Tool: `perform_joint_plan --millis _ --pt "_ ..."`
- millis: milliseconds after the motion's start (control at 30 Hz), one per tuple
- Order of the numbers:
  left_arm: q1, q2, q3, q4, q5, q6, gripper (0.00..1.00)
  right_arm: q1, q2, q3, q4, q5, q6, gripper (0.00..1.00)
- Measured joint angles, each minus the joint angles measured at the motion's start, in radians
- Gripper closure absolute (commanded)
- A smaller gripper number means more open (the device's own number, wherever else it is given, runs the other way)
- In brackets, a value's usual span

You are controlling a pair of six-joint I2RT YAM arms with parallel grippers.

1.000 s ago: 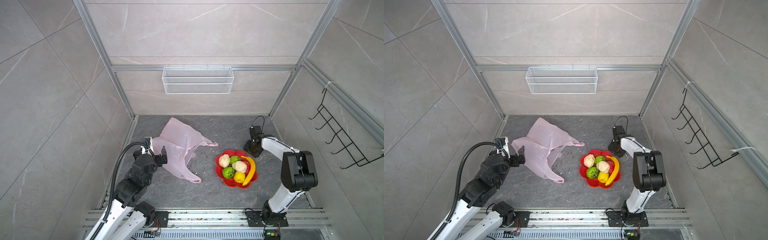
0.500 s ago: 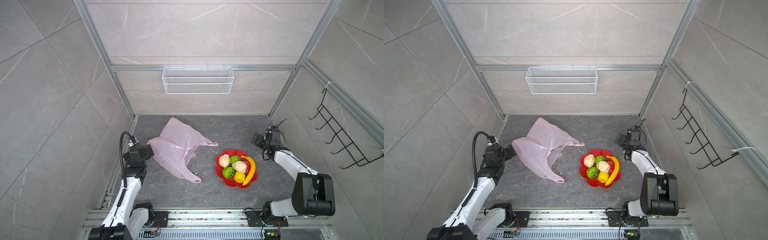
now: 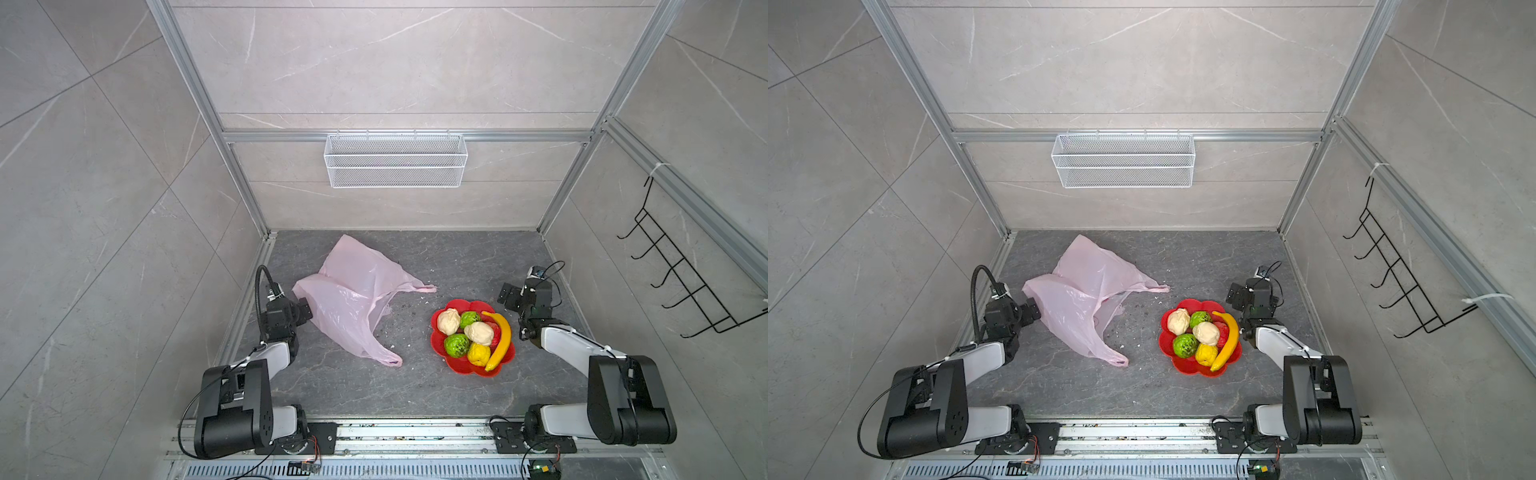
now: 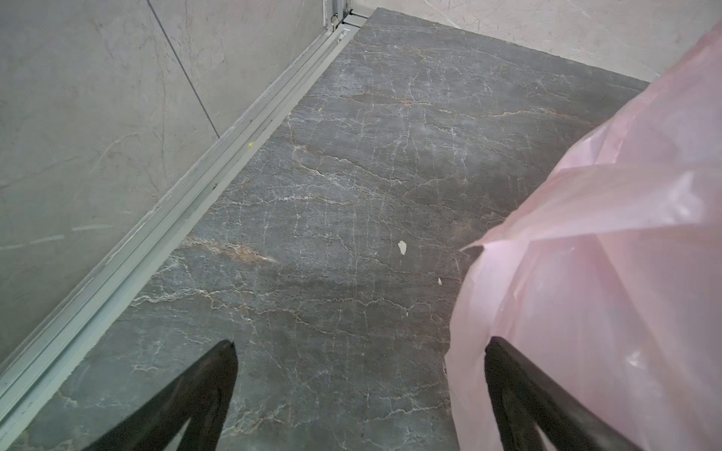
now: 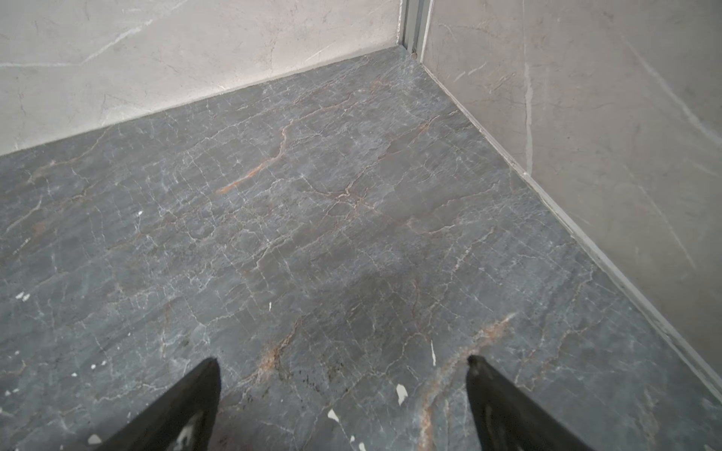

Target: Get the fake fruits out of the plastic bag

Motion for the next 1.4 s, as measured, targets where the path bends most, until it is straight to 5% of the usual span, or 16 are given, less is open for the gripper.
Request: perform_joint_plan --millis 500,1400 --pt "0.000 0.050 -0.127 0.309 0.081 0.032 0.00 0.119 0.047 -0.180 0.365 0.099 -0.098 0.01" --pt "-0.003 0.134 -0.068 0.328 0.151 0.066 0.00 0.121 0.087 -0.137 0.369 0.064 -0.131 0.01"
